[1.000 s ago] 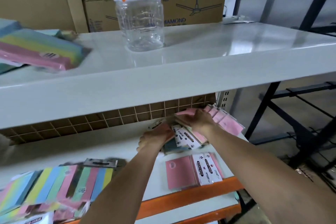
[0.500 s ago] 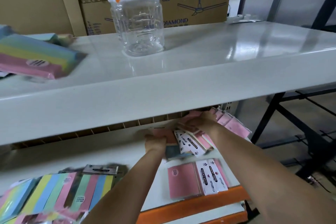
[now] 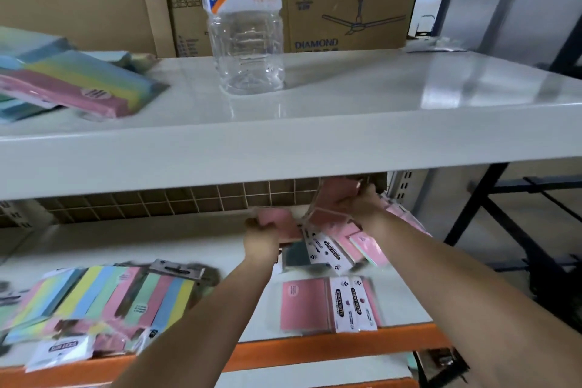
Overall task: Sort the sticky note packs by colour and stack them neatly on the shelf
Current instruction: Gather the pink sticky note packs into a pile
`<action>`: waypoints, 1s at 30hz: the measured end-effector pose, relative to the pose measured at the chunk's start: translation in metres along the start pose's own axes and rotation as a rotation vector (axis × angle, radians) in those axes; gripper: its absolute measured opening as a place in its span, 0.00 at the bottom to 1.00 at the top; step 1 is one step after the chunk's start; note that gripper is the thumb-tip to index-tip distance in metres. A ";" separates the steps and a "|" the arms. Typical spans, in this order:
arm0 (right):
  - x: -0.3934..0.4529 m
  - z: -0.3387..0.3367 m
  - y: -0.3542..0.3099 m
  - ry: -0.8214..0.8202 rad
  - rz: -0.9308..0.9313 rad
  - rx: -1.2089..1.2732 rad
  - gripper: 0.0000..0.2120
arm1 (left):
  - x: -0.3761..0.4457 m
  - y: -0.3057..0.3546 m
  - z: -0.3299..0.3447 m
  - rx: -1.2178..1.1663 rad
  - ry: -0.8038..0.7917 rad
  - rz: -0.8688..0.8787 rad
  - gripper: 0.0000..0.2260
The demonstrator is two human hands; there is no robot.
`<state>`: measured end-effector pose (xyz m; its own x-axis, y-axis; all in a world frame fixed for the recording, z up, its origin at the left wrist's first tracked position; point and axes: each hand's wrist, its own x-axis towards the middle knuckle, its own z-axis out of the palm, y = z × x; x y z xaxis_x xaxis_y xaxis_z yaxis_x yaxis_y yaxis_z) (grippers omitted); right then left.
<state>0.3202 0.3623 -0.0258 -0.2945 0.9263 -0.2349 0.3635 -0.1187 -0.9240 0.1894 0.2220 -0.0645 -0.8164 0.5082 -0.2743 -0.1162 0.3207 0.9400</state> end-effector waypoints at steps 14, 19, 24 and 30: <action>-0.046 -0.011 0.018 -0.244 0.014 0.287 0.14 | -0.065 0.003 0.016 -0.440 -0.252 -0.149 0.09; -0.055 -0.020 0.038 -0.211 0.073 0.344 0.10 | -0.076 -0.012 0.010 -0.465 -0.299 -0.129 0.14; -0.062 -0.045 0.052 -0.283 0.130 0.374 0.09 | -0.072 -0.022 -0.020 -0.341 -0.402 -0.132 0.14; -0.073 -0.078 0.083 -0.417 0.145 0.096 0.23 | -0.068 -0.035 -0.052 -0.084 -0.518 -0.207 0.17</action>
<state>0.4409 0.3125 -0.0615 -0.5846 0.6767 -0.4476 0.3500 -0.2874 -0.8916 0.2194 0.1351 -0.0684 -0.3899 0.7742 -0.4986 -0.3060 0.4017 0.8631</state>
